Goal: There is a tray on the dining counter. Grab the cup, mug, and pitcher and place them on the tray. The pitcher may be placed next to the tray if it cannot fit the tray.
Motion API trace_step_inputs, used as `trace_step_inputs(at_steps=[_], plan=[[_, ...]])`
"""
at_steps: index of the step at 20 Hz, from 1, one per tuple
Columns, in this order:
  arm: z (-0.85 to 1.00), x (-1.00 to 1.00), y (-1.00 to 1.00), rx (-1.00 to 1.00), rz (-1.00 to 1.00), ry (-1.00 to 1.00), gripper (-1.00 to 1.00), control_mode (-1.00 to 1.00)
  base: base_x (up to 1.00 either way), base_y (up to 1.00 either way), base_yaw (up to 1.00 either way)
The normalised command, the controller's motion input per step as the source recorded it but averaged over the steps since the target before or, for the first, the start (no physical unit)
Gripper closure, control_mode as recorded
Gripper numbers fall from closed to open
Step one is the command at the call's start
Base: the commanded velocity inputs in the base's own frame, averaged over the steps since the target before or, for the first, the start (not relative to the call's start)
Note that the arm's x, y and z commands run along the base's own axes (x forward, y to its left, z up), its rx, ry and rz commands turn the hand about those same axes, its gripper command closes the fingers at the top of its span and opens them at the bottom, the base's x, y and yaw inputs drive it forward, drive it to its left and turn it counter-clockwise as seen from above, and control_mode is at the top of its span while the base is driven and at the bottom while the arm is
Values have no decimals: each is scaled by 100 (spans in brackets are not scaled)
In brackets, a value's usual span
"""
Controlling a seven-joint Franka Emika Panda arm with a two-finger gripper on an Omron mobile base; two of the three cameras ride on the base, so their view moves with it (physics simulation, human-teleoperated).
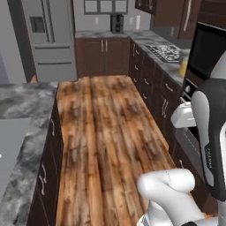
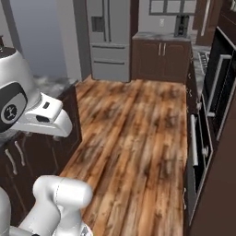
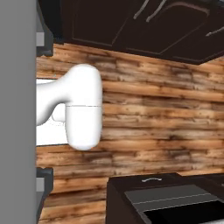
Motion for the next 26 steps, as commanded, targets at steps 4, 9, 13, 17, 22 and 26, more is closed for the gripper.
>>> trace_step_inputs(at_steps=[4,9,13,17,22,26], plan=[[0,0,0,0,0,0,-100,100,100,0,-7],[0,0,0,0,0,0,-100,100,100,0,-6],[0,0,0,0,0,0,-100,100,100,0,-4],[0,0,0,0,0,0,-100,100,100,3,-7],[0,0,0,0,0,0,-100,100,100,8,-8],[0,0,0,0,0,0,-100,100,100,15,-12]])
